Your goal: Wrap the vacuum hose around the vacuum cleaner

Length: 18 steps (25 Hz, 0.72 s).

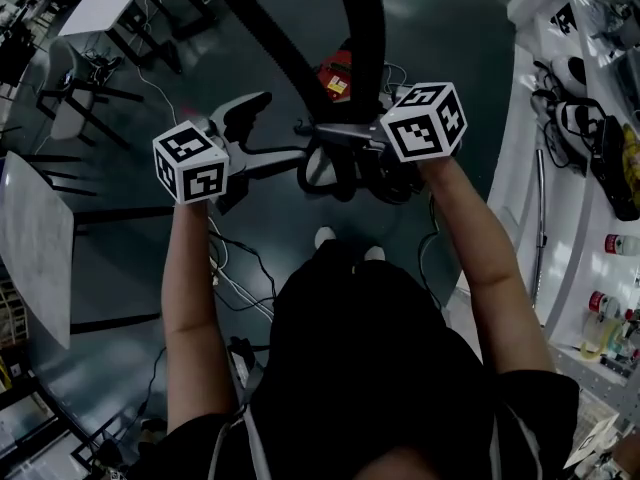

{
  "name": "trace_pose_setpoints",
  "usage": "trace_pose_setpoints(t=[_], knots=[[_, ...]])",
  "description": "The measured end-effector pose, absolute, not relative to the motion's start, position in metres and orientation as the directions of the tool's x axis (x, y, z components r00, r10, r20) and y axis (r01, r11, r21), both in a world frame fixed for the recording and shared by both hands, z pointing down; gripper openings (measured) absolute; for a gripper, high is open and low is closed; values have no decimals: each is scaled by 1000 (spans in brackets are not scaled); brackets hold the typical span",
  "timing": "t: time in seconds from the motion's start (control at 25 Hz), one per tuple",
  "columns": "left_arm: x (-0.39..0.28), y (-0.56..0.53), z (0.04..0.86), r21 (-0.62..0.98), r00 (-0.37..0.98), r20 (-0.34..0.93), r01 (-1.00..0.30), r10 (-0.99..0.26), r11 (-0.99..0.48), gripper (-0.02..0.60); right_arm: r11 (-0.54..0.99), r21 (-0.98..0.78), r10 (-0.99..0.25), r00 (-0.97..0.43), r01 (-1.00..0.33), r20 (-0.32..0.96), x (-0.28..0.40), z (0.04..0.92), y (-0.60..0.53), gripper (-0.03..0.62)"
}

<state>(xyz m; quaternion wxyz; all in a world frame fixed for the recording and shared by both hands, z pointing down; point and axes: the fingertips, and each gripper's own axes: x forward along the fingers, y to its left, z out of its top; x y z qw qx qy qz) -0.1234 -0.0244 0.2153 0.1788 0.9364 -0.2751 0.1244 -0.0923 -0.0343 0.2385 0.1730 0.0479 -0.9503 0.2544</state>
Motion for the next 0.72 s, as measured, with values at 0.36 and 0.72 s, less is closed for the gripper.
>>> trace_pose_setpoints(t=[0.36, 0.72], knots=[[-113, 14, 328, 422, 821, 419, -554, -387, -717, 551, 819, -485, -197, -944, -307, 265, -105, 196, -106, 189], [-82, 31, 413, 511, 787, 471, -612, -398, -604, 545, 791, -452, -353, -911, -411, 212, -117, 163, -148, 181]])
